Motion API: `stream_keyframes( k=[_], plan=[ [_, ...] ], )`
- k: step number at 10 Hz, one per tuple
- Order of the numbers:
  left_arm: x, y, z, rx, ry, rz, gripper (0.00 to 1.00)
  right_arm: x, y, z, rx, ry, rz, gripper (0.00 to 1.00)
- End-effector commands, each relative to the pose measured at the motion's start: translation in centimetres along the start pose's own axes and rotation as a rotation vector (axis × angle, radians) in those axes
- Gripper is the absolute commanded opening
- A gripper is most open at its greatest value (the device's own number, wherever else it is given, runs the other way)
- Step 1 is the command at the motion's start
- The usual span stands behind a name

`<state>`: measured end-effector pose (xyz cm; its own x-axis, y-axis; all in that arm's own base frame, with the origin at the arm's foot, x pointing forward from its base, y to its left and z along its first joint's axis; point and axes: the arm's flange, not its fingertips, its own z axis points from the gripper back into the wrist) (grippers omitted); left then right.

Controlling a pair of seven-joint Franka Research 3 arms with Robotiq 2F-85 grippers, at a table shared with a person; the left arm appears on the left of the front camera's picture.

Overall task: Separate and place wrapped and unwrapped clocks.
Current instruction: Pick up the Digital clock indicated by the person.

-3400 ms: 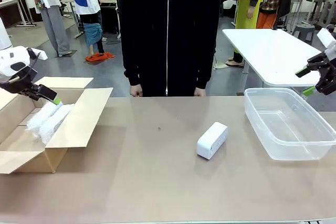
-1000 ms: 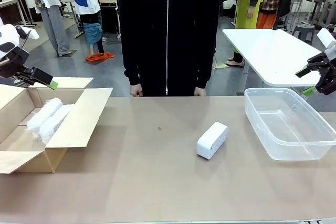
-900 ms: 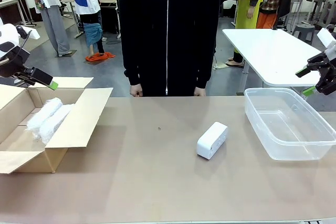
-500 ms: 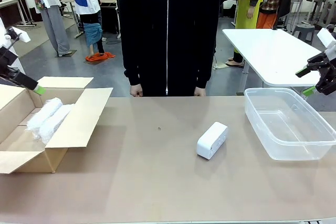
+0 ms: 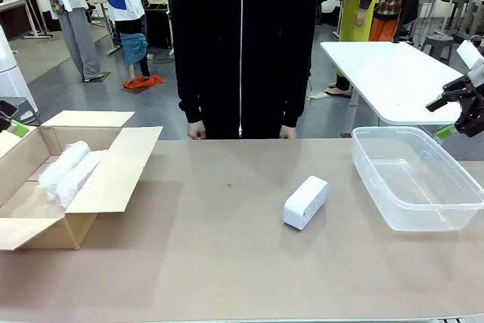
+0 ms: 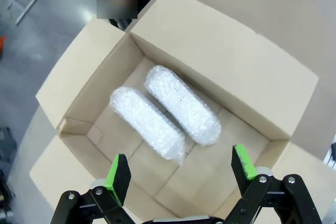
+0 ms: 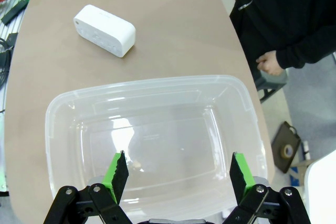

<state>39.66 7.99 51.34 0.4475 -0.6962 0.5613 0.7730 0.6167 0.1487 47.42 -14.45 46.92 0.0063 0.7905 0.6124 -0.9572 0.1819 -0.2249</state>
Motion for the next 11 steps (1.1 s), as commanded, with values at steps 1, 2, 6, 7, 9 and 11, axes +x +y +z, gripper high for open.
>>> stream_keyframes(
  k=[1, 2, 6, 7, 9, 11],
  plan=[
    [-1.0, 1.6, 0.0, -0.056, -0.03, -0.117, 1.0, 0.0, 0.0, -0.2, 0.002, 0.0, 0.0, 1.0],
    [-1.4, 1.9, 0.1, -0.071, -0.036, -0.146, 1.0, 0.0, 0.0, -0.2, 0.002, 0.0, 0.0, 1.0],
    [-2.9, 3.1, -0.3, -0.137, -0.093, -0.254, 1.0, 0.0, 0.0, -0.2, 0.002, 0.0, 0.0, 1.0],
    [-2.9, 3.2, -0.6, -0.162, -0.11, -0.278, 1.0, 0.0, 0.0, -0.2, 0.002, 0.0, 0.0, 1.0],
    [-2.6, 3.2, -0.7, -0.195, -0.141, -0.319, 1.0, 0.0, 0.0, -0.2, 0.002, 0.0, 0.0, 1.0],
    [-2.6, 3.4, -0.2, -0.209, -0.185, -0.345, 1.0, 0.0, 0.0, -0.2, 0.002, 0.0, 0.0, 1.0]
  ],
)
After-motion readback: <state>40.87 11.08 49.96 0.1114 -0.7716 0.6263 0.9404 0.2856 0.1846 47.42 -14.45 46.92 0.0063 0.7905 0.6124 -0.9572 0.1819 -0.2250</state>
